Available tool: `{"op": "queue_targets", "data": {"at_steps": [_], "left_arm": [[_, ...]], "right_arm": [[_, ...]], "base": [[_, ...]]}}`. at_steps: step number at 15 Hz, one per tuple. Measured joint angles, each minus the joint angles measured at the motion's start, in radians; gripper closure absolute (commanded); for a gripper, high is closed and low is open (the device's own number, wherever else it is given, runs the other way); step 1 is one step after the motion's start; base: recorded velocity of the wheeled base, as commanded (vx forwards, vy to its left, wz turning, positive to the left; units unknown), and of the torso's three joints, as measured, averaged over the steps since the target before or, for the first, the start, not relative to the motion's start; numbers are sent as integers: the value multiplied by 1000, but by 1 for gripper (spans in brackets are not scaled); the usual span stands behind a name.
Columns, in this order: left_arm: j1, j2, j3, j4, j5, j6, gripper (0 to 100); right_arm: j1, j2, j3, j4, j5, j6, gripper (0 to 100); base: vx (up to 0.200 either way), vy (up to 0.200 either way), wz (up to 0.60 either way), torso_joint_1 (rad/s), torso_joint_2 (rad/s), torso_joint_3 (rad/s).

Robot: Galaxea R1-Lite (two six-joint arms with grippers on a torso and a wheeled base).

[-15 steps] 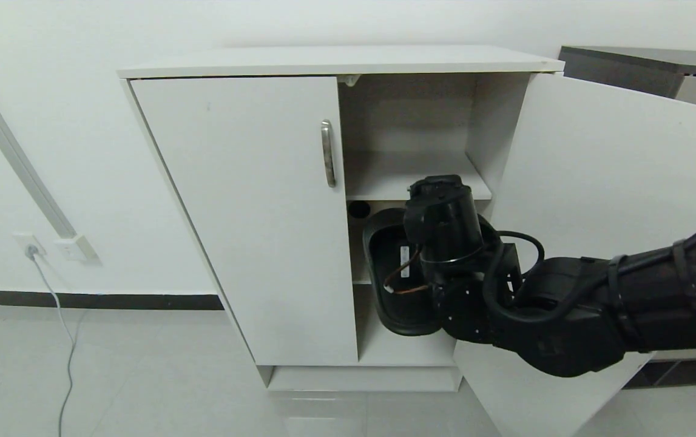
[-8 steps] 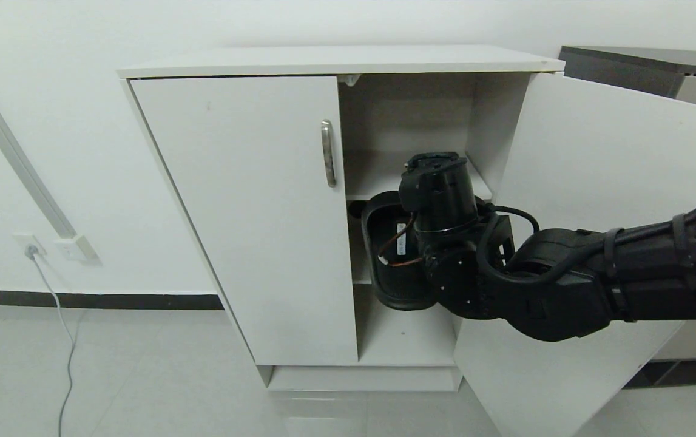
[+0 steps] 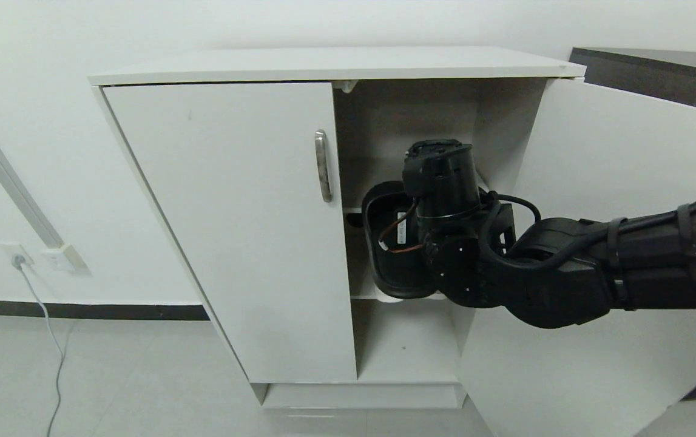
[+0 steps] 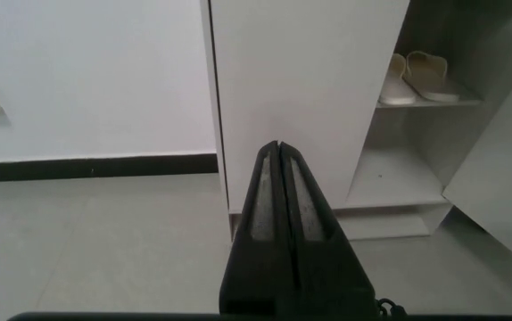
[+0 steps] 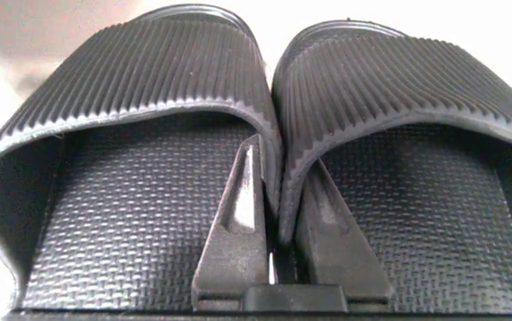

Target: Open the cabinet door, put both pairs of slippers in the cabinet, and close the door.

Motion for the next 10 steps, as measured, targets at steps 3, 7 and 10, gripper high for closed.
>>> {"op": "queue_targets", "data": {"at_steps": [3,7,10], "left_arm": [[-1,0,0,0,0,0,100],[-1,0,1,0,0,0,100],[0,0,0,0,0,0,100]], "right_arm": [[3,5,-5,0,0,-3,100],[-4,36,-47,0,0,-8,100],[-8,56,-57,-5,1,-13,100]], "base": [[200,0,0,1,2,2],[100,0,0,2,1,2],[0,0,0,0,0,0]]}}
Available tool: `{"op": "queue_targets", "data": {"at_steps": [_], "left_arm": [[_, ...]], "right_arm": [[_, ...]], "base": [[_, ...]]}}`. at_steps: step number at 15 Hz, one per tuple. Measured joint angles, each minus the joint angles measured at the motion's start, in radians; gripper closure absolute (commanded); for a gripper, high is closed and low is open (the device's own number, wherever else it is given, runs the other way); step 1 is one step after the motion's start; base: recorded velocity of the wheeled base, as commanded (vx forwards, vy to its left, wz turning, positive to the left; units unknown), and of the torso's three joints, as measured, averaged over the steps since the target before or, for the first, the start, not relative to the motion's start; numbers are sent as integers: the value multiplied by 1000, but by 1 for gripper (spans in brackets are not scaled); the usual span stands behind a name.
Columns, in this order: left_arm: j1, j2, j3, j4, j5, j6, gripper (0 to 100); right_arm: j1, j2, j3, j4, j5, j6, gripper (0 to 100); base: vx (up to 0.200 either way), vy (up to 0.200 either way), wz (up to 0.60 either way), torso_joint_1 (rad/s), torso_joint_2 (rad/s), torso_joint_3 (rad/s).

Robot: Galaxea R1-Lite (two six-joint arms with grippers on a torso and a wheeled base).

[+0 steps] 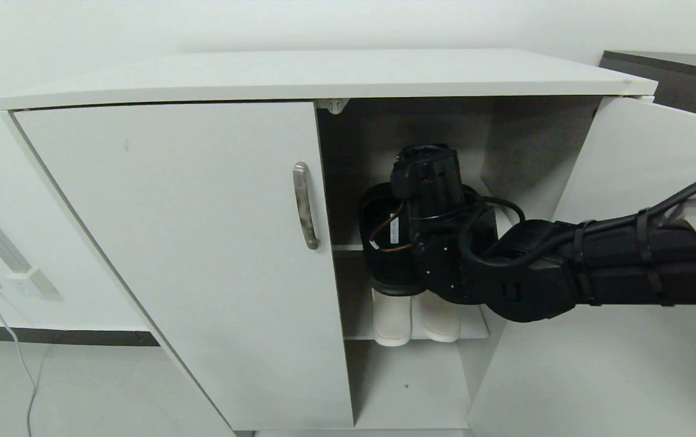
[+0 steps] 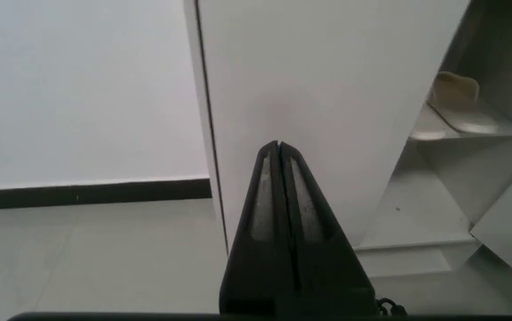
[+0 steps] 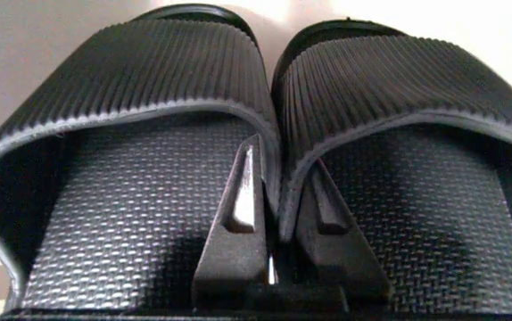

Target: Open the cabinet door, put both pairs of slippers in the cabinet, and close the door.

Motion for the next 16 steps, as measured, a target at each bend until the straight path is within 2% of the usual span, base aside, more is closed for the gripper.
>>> {"op": "queue_targets", "data": {"at_steps": [6,16], "left_arm": [[0,0,0,0,0,-1,100],[0,0,0,0,0,-2,100]], "right_arm": [[-27,19,-15,0,13,-19,100],[-148,134,-296,134,105,-43,100]], "base": [[0,0,0,0,0,0],[0,0,0,0,0,0]]}}
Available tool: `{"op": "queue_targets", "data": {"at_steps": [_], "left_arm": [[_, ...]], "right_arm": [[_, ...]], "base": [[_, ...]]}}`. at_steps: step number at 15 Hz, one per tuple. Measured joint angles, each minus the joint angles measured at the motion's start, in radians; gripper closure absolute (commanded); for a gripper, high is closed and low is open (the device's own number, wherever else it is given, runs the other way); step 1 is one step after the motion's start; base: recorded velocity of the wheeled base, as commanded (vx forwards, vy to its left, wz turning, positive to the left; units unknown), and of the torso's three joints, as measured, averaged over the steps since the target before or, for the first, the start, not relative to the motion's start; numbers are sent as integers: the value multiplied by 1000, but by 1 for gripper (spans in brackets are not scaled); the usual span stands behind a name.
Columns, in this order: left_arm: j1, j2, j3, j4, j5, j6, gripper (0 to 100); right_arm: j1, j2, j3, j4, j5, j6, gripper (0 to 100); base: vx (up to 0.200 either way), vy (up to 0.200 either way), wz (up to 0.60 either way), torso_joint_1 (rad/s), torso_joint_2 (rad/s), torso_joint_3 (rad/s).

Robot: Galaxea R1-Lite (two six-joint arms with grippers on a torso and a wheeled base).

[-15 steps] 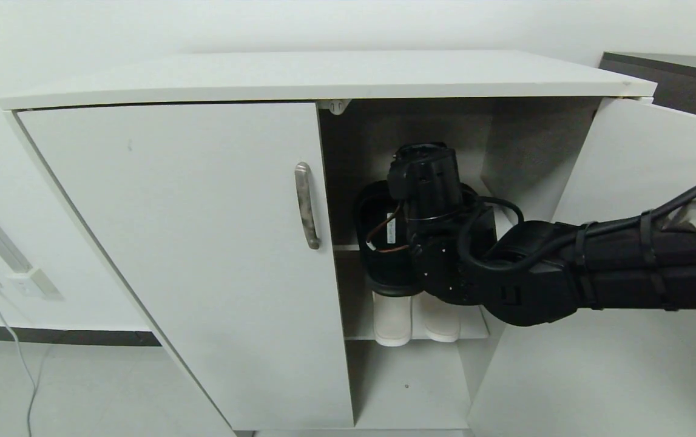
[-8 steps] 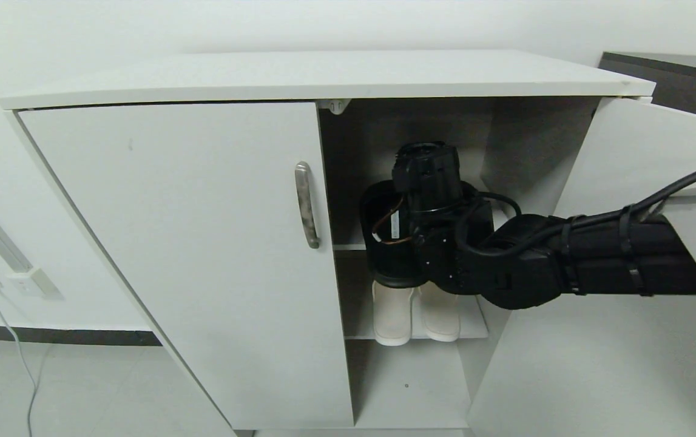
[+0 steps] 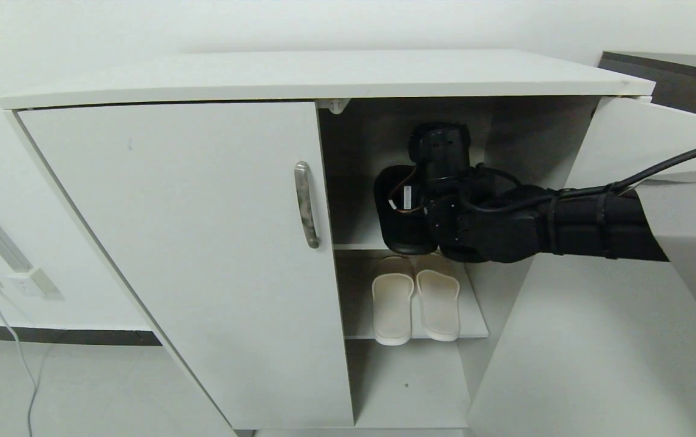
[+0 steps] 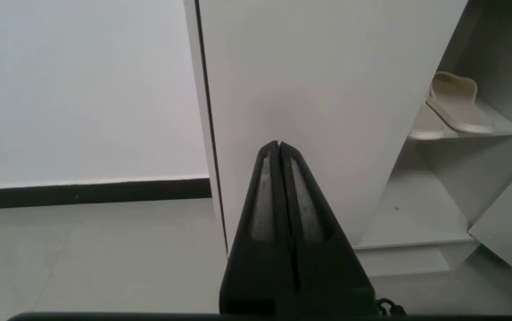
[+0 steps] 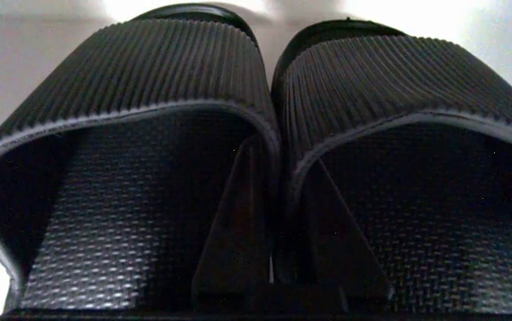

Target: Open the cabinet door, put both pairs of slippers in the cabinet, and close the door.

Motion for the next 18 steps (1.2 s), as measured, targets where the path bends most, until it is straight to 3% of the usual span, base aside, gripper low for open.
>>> {"op": "queue_targets", "data": {"at_steps": [5,12,13,18], "left_arm": [[0,0,0,0,2,0,100],[-1,0,0,0,2,0,100],[-1,0,0,0,2,0,100],[0,0,0,0,2,0,100]], "right_arm": [[-19,64,-141,58,1,1,100],[-24,106,-161,60,2,4,100],[-24,106,-161,60,2,4,0],[-21,91,-132,59,1,7,0]], "base": [[0,0,0,0,0,0],[0,0,0,0,0,0],[0,0,0,0,0,0],[0,0,0,0,0,0]]}}
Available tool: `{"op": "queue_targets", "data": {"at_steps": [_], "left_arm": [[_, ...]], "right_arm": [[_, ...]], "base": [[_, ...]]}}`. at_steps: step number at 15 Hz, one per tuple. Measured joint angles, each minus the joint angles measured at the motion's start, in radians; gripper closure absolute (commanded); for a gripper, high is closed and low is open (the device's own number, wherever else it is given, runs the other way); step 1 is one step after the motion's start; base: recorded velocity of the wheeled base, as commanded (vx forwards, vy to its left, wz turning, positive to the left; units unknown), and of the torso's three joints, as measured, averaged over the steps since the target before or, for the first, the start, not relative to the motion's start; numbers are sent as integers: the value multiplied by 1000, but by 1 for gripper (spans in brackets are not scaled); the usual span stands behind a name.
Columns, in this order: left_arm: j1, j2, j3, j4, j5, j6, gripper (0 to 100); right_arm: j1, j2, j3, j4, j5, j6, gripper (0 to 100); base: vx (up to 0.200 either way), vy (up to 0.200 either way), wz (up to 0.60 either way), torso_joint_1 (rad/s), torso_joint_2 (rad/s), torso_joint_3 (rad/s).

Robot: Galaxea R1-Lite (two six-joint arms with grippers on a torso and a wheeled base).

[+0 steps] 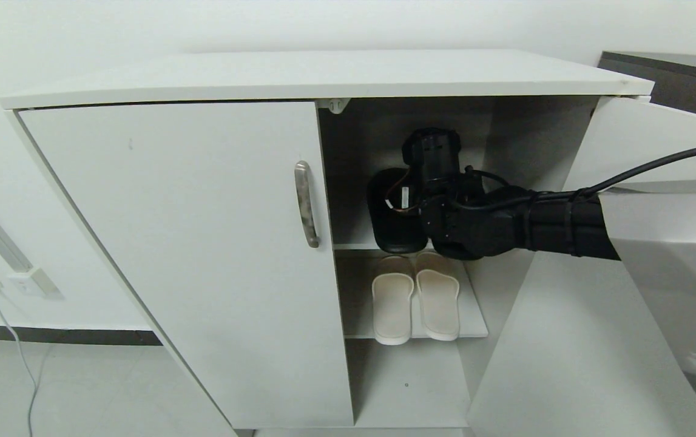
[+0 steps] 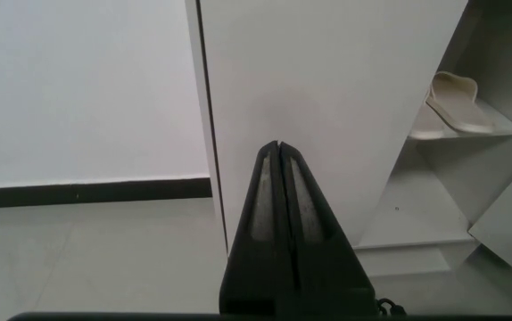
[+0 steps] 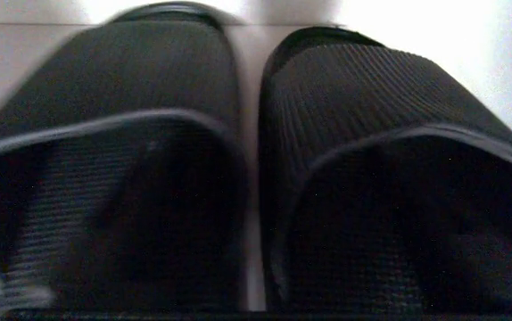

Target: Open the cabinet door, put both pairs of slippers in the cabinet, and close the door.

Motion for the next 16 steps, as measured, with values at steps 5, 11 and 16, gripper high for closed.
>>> {"op": "queue_targets", "data": {"at_steps": [5,11,16], "left_arm": [[0,0,0,0,16,0,100],[0,0,1,0,20,-1,100],[0,0,1,0,19,-1,100]], "right_arm": [[27,-86,127,-7,-7,22,0],[73,-200,286,-43,-9,44,0],[138,-335,512,-143,-9,39,0]], "base": [[0,0,0,0,0,0],[0,0,0,0,0,0],[0,0,0,0,0,0]]}}
